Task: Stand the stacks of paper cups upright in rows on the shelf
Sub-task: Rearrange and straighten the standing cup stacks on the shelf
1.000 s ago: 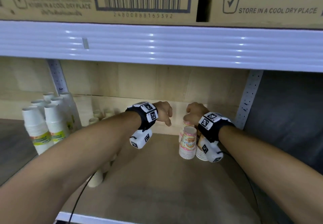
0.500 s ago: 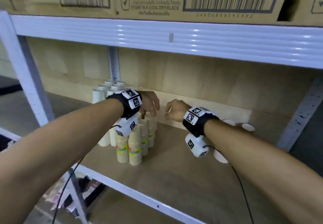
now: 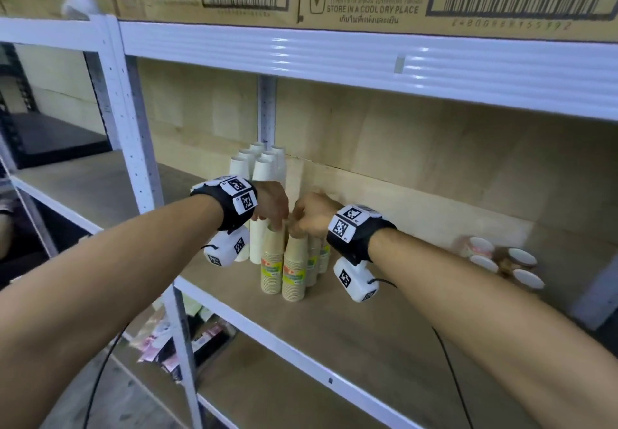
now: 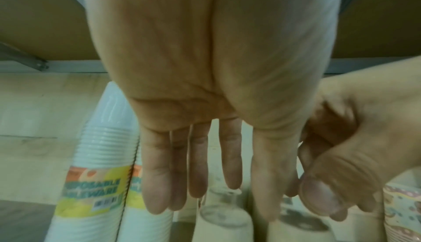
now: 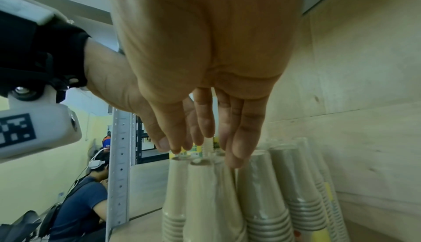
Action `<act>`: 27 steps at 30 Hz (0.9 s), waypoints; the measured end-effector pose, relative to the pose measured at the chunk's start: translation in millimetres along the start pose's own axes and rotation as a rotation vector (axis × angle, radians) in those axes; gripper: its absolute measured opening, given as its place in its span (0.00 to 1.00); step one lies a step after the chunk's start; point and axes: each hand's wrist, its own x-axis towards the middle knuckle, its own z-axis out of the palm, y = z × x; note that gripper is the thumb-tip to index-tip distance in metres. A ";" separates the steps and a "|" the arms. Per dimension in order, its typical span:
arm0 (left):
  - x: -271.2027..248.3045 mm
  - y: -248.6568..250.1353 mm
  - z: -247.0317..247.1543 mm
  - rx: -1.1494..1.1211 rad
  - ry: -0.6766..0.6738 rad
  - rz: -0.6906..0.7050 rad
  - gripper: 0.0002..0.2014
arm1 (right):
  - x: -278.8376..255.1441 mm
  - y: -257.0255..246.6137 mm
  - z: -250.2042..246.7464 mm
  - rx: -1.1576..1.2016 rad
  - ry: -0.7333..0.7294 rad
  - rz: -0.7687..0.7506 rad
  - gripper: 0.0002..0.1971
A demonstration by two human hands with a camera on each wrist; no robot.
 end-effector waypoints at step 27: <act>-8.3 2.8 30.4 -0.126 0.055 0.036 0.20 | -13.8 2.8 29.7 -0.032 0.041 -0.091 0.12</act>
